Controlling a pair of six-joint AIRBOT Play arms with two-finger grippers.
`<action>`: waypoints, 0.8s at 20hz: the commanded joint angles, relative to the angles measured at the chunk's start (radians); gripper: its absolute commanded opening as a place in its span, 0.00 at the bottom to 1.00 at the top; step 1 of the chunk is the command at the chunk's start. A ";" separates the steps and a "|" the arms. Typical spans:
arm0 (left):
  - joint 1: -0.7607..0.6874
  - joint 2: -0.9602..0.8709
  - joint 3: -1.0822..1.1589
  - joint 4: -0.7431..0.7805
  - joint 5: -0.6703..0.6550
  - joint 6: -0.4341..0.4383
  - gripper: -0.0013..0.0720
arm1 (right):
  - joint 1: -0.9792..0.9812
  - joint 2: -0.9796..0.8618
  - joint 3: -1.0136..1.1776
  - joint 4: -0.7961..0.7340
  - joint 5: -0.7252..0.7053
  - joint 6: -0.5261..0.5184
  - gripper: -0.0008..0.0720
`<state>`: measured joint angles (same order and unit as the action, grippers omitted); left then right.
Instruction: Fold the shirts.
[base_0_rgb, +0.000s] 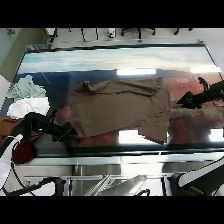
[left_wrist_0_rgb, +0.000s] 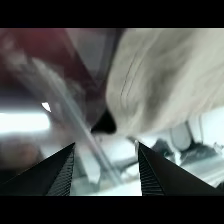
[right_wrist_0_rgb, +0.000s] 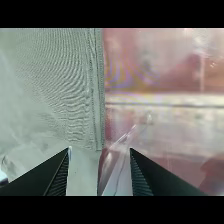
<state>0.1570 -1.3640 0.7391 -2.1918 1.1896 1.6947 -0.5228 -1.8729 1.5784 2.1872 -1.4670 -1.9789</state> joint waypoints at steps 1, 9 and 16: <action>-0.037 0.012 -0.034 -0.065 -0.146 0.040 0.61 | 0.012 -0.001 0.000 -0.003 -0.002 -0.003 0.62; -0.106 0.012 -0.034 -0.087 -0.249 0.040 0.60 | 0.043 -0.030 -0.001 -0.003 0.008 -0.006 0.62; -0.106 0.012 -0.034 -0.089 -0.245 0.061 0.03 | 0.070 -0.079 -0.002 0.002 0.009 -0.003 0.62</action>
<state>0.0517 -1.3525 0.7040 -2.2723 0.9417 1.7443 -0.4648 -1.9347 1.5772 2.1838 -1.4578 -1.9850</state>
